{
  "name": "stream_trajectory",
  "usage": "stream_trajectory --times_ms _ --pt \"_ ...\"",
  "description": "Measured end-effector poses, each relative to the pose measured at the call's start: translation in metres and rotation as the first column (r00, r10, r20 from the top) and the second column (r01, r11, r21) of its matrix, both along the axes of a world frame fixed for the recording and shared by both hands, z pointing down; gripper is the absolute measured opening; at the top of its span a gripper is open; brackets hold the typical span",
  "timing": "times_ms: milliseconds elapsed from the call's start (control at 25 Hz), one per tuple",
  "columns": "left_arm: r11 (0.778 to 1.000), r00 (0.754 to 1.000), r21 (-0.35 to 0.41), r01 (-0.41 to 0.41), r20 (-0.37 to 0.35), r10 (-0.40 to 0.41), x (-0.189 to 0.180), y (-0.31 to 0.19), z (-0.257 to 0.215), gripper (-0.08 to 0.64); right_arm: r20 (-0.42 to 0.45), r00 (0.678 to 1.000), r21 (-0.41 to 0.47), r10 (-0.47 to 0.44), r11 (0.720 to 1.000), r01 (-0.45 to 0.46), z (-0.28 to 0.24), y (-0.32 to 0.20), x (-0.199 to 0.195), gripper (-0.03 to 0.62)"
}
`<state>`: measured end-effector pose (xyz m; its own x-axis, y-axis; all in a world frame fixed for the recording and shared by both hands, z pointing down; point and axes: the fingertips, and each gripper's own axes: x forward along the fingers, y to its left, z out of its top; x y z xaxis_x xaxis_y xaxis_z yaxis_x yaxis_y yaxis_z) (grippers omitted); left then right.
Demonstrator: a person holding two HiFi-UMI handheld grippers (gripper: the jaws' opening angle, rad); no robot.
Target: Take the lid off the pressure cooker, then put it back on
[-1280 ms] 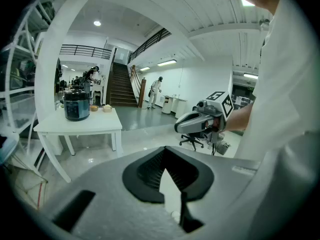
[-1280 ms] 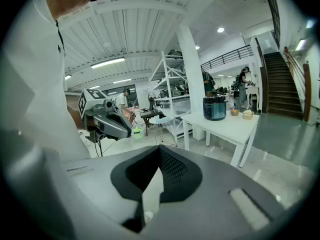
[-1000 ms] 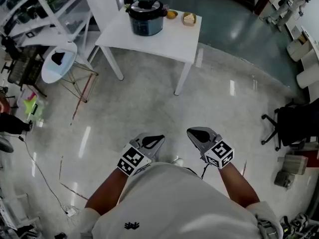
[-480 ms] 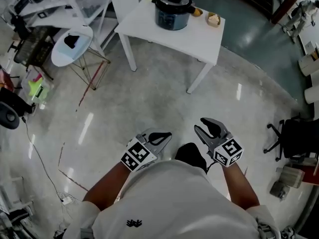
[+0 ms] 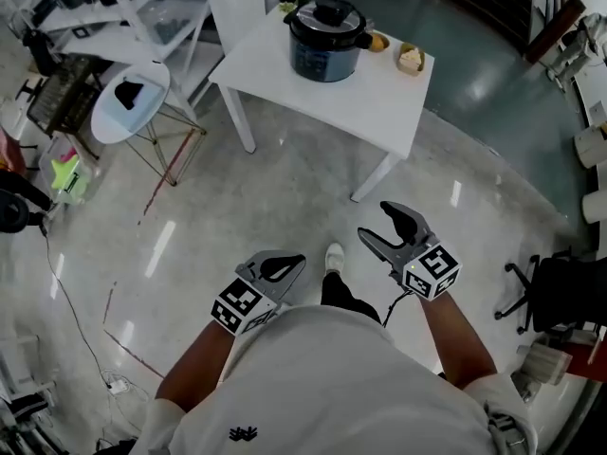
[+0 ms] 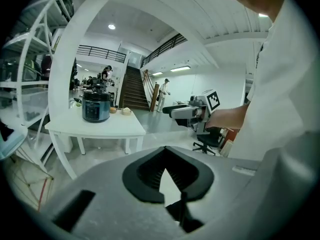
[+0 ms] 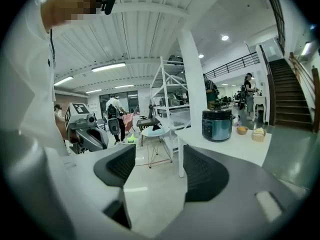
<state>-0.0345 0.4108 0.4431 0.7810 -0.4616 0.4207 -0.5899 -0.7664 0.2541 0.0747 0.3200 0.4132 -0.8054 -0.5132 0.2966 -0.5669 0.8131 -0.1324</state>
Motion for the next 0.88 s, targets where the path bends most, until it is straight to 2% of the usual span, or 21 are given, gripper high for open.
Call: stream_trajectory --times_ms 200,400,640,880 --pt "0.999 0.999 0.025 0.032 0.007 -0.033 0.037 -0.073 -0.022 0.008 0.009 0.999 0.023 -0.048 0.999 0.048 -0.016 -0.087 0.03 0.348" --pt "0.997 0.998 0.035 0.064 0.008 -0.064 0.066 -0.128 -0.027 0.007 -0.004 0.996 0.042 -0.09 0.995 0.09 -0.018 -0.16 0.051 0.354" --pt "0.996 0.996 0.025 0.091 0.017 -0.092 0.095 -0.173 -0.023 0.008 0.019 0.993 0.042 -0.116 0.992 0.115 -0.017 -0.232 0.073 0.357" --pt "0.996 0.996 0.013 0.085 0.011 -0.085 0.108 -0.205 -0.018 0.008 0.038 0.994 0.05 -0.1 0.994 0.098 -0.016 -0.278 0.08 0.354"
